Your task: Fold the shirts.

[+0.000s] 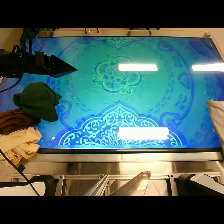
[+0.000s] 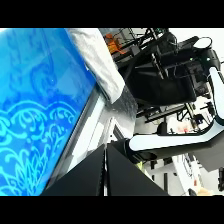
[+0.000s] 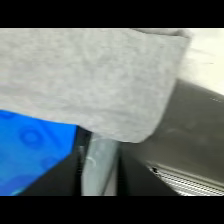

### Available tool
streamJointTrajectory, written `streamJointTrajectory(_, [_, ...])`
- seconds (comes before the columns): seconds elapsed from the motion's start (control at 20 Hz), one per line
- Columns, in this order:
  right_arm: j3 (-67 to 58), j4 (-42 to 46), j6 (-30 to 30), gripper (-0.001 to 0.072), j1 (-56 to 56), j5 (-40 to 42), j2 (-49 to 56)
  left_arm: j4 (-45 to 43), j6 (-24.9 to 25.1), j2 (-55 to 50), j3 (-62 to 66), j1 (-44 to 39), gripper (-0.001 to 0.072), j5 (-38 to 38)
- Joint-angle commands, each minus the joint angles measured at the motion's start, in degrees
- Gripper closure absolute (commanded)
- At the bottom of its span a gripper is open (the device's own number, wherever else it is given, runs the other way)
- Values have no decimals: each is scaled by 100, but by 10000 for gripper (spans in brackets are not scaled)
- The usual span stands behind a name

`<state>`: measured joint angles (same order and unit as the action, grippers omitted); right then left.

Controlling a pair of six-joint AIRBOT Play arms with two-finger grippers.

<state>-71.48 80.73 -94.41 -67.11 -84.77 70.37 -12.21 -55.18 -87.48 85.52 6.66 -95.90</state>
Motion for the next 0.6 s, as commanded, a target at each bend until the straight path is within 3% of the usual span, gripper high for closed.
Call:
streamJointTrajectory(0.0, [-216, -2046, 546, 699, 623, 162, -39, -37, -35, 4, 92, 4, 707, 22])
streamJointTrajectory(0.1, [-208, -2879, 608, 699, 1386, 313, -127, -581, -321, 7, 450, 4, 708, 212])
streamJointTrajectory(0.25, [103, -3001, 761, 700, 2881, 398, -509, -883, -511, 293, 586, 4, 708, 129])
streamJointTrajectory(0.55, [3134, -3003, 909, 699, 6312, 1845, -2632, -1834, -507, 2684, -2994, 4, 706, 776])
